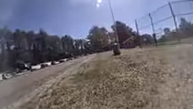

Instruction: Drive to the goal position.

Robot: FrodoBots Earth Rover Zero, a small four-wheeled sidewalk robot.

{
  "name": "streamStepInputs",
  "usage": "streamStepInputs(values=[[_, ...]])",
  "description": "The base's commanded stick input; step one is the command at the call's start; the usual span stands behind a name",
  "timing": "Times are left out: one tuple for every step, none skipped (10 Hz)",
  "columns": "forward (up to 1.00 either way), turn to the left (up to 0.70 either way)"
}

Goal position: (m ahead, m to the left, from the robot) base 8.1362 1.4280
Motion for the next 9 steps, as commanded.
streamStepInputs(values=[[0.70, 0.03], [0.70, 0.03], [0.70, 0.03], [0.70, 0.03], [0.70, 0.03], [0.70, 0.03], [0.70, 0.03], [0.70, 0.03], [0.70, 0.03]])
